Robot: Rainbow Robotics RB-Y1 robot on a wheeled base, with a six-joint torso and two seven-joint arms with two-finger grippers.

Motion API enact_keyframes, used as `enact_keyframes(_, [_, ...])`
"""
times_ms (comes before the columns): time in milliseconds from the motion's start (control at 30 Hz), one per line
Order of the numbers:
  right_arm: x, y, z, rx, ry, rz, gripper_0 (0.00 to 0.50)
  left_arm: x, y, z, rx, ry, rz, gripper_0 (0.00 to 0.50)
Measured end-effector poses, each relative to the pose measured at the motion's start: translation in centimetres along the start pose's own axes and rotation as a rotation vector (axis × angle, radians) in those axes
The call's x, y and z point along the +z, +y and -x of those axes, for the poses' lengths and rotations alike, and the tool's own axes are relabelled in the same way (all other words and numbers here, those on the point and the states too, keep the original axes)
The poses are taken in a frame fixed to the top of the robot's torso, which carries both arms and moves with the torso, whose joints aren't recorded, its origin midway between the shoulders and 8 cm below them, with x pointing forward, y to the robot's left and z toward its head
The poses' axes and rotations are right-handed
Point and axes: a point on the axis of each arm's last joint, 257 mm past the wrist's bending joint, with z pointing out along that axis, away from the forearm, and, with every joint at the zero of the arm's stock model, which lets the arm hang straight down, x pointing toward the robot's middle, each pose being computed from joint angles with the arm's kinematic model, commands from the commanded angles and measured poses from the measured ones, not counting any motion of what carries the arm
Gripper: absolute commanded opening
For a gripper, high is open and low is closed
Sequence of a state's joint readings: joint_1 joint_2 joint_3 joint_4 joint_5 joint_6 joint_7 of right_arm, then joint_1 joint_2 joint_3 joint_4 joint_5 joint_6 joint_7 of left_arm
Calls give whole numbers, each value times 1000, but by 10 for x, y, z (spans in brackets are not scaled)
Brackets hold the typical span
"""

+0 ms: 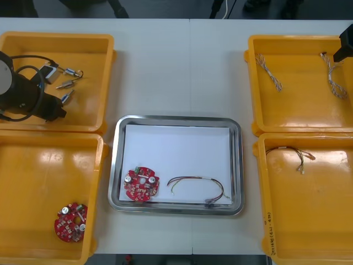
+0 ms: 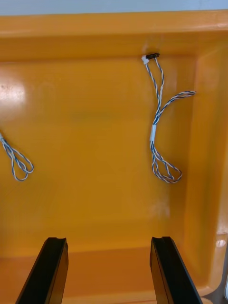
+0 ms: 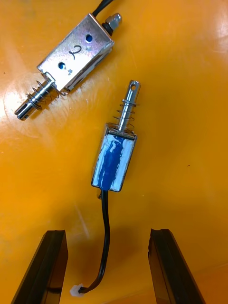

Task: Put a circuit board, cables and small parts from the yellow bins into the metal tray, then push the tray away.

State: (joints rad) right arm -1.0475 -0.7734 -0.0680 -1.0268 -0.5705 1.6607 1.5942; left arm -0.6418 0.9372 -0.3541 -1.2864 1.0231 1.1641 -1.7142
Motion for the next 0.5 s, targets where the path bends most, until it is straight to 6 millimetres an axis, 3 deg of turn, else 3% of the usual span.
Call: enact_keyframes(500, [32, -20, 38, 23, -132, -29, 500, -34, 4, 0, -43, 56, -33, 500])
